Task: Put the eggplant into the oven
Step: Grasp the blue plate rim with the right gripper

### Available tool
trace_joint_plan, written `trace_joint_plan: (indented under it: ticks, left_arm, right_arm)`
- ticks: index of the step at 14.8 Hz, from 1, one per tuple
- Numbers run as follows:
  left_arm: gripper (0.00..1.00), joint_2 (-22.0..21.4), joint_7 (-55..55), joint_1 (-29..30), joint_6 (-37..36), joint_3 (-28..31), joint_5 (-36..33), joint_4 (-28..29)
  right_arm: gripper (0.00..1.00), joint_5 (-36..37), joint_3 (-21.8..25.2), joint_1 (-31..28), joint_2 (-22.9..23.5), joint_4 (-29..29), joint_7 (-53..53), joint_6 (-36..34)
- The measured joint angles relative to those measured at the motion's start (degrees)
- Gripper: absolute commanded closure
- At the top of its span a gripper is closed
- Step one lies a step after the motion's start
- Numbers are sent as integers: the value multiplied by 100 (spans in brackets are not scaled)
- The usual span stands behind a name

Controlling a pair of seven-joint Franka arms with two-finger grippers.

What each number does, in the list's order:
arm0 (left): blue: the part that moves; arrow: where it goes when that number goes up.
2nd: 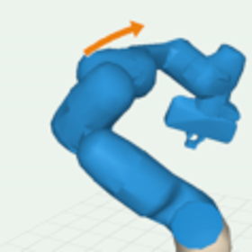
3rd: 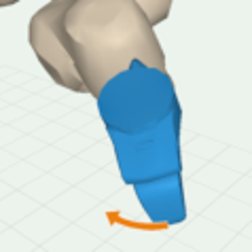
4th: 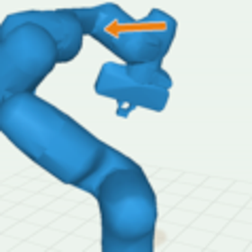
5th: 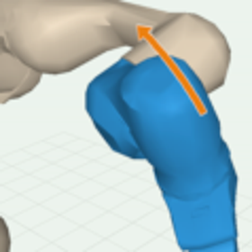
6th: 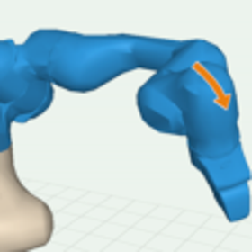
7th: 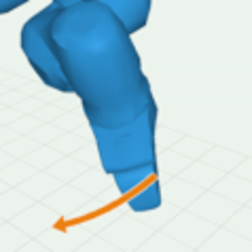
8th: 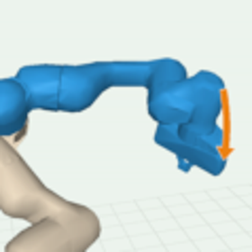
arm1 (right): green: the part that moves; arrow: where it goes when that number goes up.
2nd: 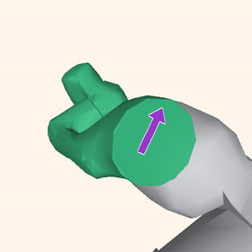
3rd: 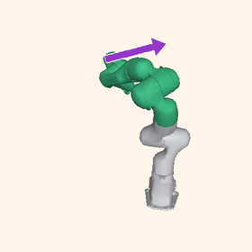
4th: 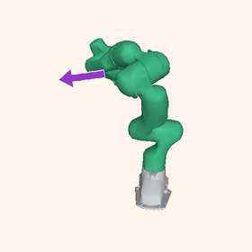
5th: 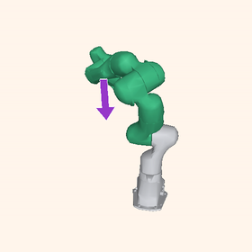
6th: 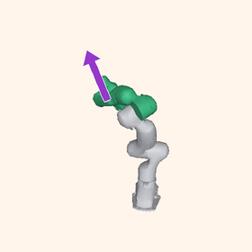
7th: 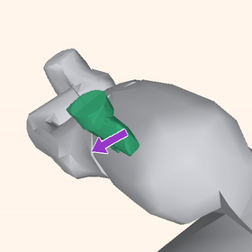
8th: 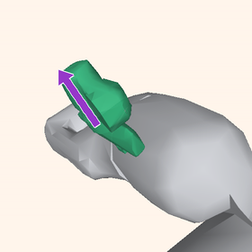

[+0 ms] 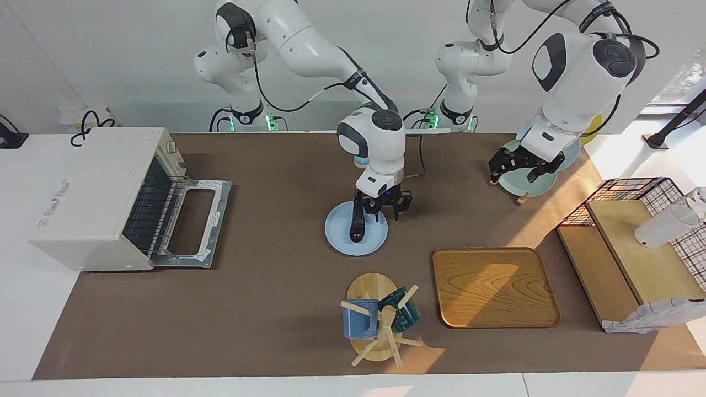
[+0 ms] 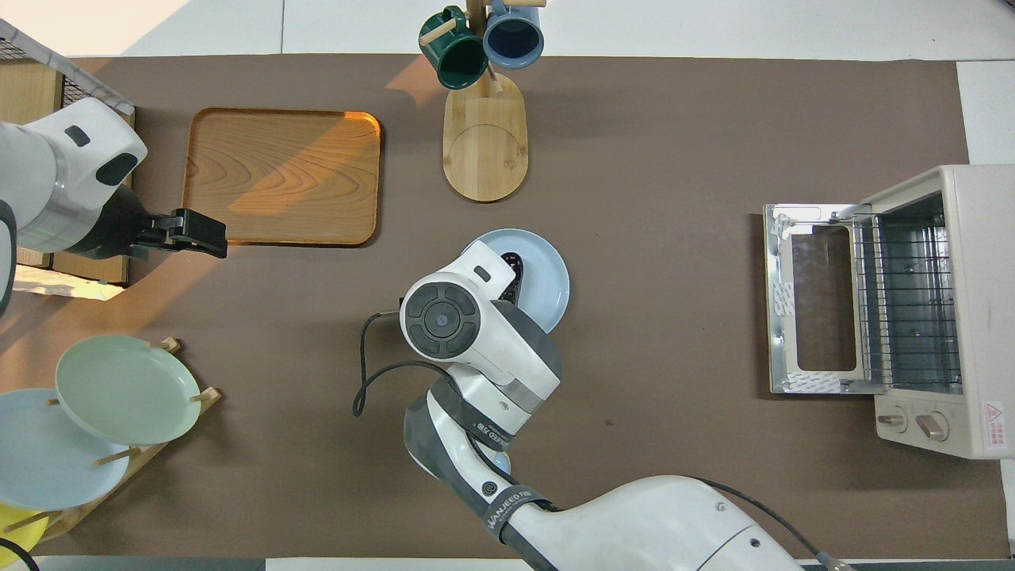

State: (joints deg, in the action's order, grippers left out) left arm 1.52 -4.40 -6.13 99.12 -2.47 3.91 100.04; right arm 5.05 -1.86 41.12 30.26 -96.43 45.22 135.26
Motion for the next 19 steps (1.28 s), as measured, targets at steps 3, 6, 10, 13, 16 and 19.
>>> trace_joint_plan:
  ticks: [3,6,10,13,16,19]
  left_arm:
    - [0,-9,0,-1,-68,-20,0,-11]
    - [0,-46,1,-4,-374,-37,-40,-39]
    - [0,-81,6,-5,-457,-38,-221,-109]
    - [0,-82,6,-5,-457,-38,-254,-290]
    - [0,-82,8,-5,-457,-38,-257,-317]
    - [0,-82,8,-5,-474,-38,-258,-317]
  right_arm:
    - [66,0,-17,0,-88,-162,0,11]
    - [66,0,-61,1,-141,-307,0,132]
    - [96,0,-65,0,-161,-523,-1,413]
    - [100,2,-65,0,-188,-554,-67,418]
    - [100,124,-73,3,-294,-502,-185,102]
    - [100,811,-67,25,-372,288,-846,-1798]
